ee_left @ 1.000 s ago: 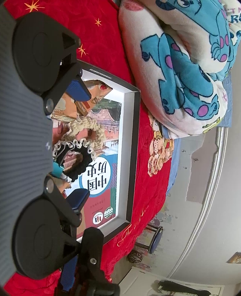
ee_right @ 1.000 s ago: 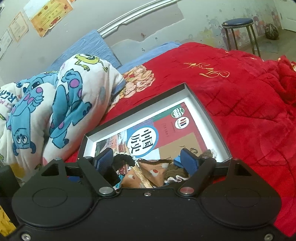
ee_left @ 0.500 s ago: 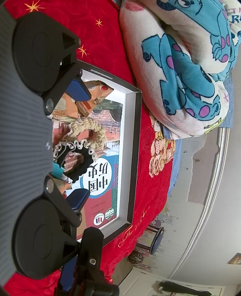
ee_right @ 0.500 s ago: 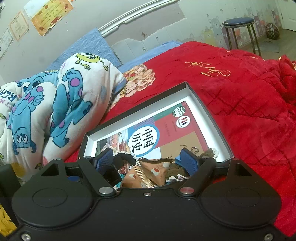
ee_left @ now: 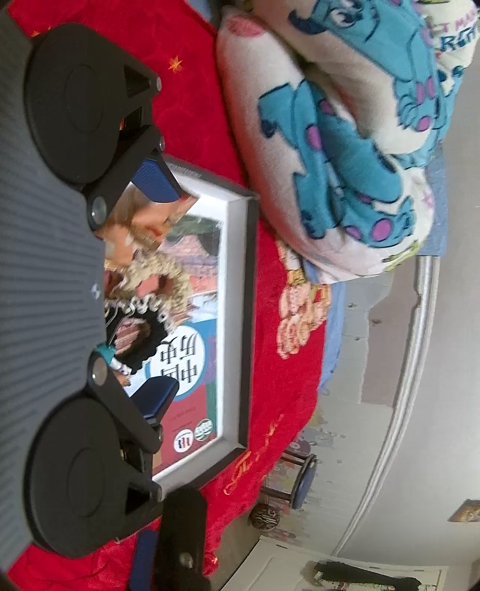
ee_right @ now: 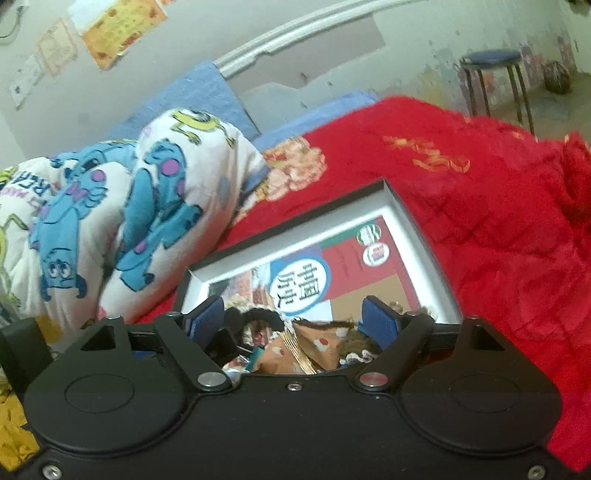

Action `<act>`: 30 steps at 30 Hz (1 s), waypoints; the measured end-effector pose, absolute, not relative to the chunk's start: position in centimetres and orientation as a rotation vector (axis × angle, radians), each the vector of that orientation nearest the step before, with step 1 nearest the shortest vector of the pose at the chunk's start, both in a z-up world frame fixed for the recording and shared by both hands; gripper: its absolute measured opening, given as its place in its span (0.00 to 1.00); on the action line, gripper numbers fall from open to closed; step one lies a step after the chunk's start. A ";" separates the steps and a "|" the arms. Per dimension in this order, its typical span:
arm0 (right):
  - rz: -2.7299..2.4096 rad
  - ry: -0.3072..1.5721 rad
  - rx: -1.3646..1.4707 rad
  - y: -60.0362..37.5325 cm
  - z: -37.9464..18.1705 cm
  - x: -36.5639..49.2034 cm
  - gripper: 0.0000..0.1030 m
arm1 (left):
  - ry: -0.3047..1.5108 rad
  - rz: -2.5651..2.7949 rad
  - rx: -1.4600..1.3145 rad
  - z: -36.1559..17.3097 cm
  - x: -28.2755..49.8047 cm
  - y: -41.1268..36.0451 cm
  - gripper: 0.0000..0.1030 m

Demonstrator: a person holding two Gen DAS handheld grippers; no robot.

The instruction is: Organize objects

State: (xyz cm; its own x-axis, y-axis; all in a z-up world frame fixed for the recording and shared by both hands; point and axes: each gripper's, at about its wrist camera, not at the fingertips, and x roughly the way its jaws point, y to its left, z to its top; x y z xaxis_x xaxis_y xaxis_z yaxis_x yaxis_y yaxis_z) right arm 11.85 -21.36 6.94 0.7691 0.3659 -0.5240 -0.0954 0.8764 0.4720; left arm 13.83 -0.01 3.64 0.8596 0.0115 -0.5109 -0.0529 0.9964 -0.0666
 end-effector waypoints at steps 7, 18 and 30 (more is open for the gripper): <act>0.277 0.622 0.473 -24.0 8.0 8.5 0.81 | 0.520 0.035 -0.072 6.2 10.5 1.2 1.00; 0.187 0.700 0.409 -26.8 4.6 4.0 0.86 | 0.718 0.065 -0.053 2.6 0.5 -3.4 1.00; 0.212 0.734 0.200 -26.5 3.7 1.6 0.94 | 0.882 0.090 -0.067 0.2 1.9 -3.3 1.00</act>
State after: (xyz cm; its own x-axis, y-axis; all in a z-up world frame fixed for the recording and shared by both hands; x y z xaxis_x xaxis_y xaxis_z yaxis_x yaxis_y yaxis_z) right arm 1.58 -26.50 3.74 0.7231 0.2603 -0.6398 -0.1212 0.9597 0.2535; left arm 1.87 -3.25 0.16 0.6321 0.0513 -0.7732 -0.1065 0.9941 -0.0211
